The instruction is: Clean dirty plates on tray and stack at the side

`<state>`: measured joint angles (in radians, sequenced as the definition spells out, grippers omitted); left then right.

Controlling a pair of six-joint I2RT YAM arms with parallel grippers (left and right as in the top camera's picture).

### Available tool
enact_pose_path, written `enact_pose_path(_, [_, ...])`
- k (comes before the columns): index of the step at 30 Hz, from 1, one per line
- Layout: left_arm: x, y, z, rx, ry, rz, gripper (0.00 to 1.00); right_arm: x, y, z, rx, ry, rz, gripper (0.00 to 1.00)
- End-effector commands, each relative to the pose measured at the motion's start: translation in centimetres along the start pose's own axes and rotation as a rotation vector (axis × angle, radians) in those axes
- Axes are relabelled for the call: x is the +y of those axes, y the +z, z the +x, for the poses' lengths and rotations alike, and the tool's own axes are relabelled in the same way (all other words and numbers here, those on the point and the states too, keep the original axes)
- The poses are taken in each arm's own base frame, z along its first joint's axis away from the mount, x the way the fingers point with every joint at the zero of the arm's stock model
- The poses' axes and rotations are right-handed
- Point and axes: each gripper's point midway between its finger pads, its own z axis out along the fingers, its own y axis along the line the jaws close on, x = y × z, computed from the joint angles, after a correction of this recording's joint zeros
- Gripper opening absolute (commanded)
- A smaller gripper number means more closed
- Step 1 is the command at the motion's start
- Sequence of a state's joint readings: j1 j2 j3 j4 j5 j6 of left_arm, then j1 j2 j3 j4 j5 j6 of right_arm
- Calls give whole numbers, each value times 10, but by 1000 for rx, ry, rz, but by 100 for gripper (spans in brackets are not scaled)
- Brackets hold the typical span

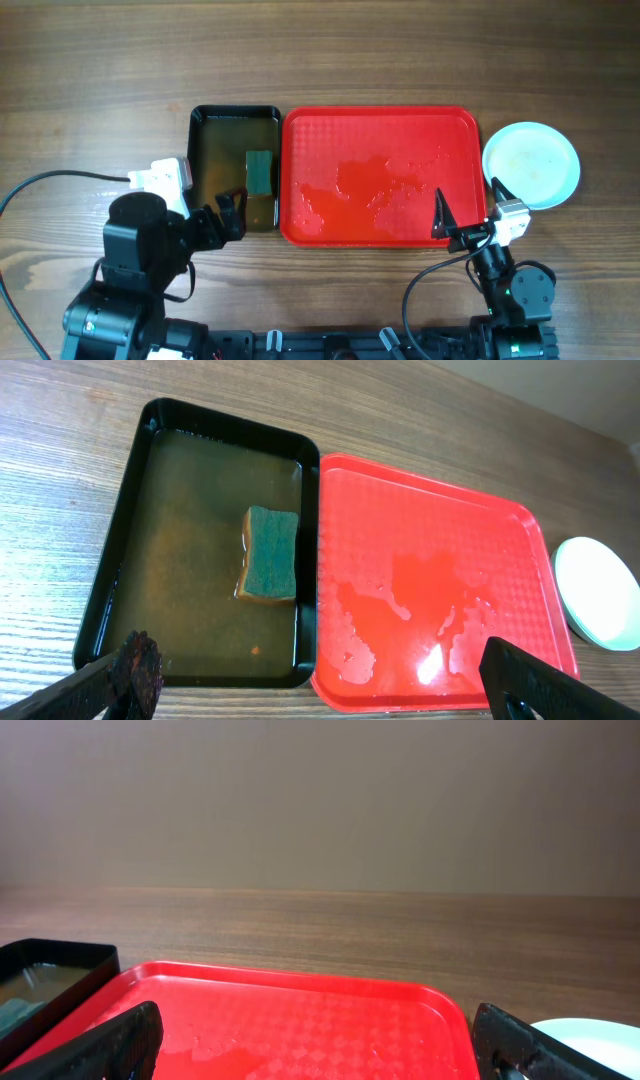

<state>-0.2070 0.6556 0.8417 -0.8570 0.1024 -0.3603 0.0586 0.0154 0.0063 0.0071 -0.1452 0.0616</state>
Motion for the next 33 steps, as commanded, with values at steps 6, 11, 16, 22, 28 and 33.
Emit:
enact_pose_path(6, [43, 3, 8, -232, -41, -56, 100, 3, -1, -3, -12, -8, -13, 100])
enact_pose_path(11, [50, 34, 16, -471, 74, 51, 100, 3, -1, -3, -12, -8, -13, 99])
enact_pose_path(16, [52, 37, 9, -694, 159, 92, 100, 3, -1, -2, -12, -9, -13, 100])
enact_pose_path(22, [60, 48, 23, -624, 267, 25, 100, 3, -1, -3, -12, -9, -13, 99])
enact_pose_path(28, [60, 48, 22, -627, 268, 26, 100, 3, -1, -2, -12, -9, -13, 100])
enact_pose_path(33, [60, 48, 23, -626, 268, 26, 100, 3, -1, -3, -12, -9, -12, 99])
